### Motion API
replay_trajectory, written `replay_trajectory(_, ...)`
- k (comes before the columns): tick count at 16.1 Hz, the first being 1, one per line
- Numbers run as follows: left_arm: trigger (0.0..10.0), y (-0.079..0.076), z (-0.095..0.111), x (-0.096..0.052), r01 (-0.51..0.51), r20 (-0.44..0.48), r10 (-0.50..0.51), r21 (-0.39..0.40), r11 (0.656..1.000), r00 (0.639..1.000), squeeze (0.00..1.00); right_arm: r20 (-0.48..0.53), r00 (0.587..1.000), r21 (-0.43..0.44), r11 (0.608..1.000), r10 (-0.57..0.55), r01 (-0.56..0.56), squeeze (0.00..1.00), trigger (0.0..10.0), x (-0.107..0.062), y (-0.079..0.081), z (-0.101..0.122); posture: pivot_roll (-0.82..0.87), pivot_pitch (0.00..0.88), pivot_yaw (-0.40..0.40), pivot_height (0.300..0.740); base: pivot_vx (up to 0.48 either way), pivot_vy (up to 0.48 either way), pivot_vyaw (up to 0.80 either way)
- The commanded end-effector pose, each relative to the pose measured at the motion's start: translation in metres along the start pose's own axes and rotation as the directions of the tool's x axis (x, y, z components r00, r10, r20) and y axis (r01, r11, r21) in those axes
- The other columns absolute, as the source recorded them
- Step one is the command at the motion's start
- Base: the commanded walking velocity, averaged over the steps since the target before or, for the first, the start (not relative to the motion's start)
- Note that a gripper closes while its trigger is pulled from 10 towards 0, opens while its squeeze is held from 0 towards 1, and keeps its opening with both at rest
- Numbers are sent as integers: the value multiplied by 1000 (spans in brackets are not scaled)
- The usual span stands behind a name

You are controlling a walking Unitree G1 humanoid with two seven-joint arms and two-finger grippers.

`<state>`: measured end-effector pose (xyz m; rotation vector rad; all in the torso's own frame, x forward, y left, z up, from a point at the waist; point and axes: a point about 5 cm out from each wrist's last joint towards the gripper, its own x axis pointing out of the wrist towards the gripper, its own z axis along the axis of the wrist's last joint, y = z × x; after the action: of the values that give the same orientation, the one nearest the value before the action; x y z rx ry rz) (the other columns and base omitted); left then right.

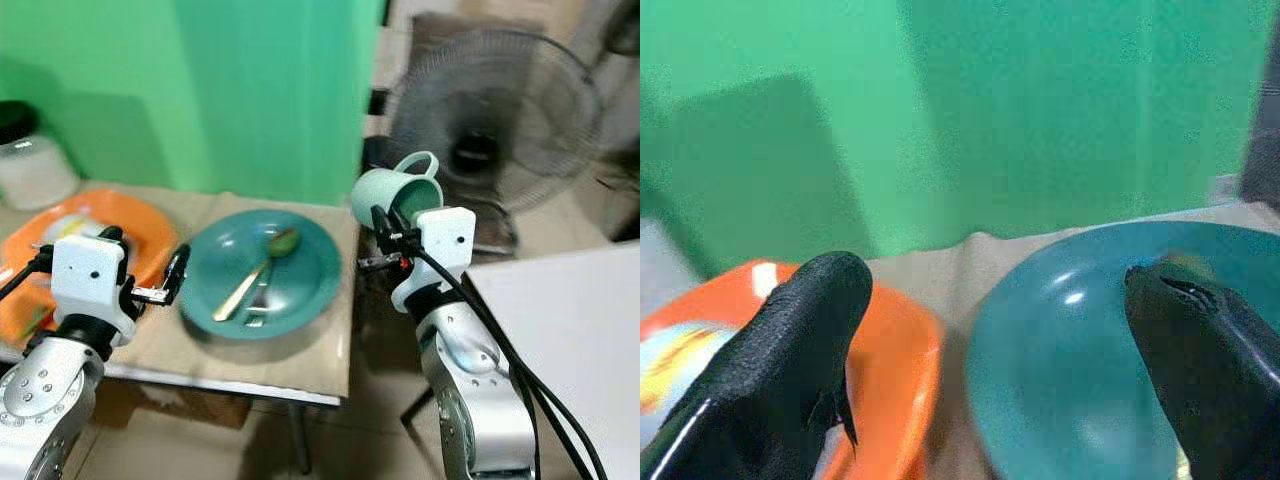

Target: Setting the table

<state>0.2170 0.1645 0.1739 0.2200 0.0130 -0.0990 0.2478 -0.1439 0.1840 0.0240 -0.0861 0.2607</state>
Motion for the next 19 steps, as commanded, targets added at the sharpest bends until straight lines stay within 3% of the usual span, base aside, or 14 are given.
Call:
replay_trajectory(1,10000,1,3,-1,4,8,-4,0,1000,1000,0,4,1000,-5,1000,-13,13,0,10000,1,-1,2,23,0,6,740,0,0,0)
replay_trajectory(10,10000,2,5,2,0,8,0,-34,999,1000,0,-34,999,13,1000,-25,25,0,10000,3,0,-1,27,0,13,740,0,0,0)
replay_trajectory(17,10000,4,5,3,-4,-1,4,-17,1000,1000,0,-24,999,-85,996,-23,21,0,10000,8,3,2,30,0,6,740,-155,0,0)
replay_trajectory(19,10000,3,5,4,1,0,-1,-14,1000,1000,0,-26,1000,-61,998,-7,5,0,10000,8,4,2,32,0,5,740,0,0,0)
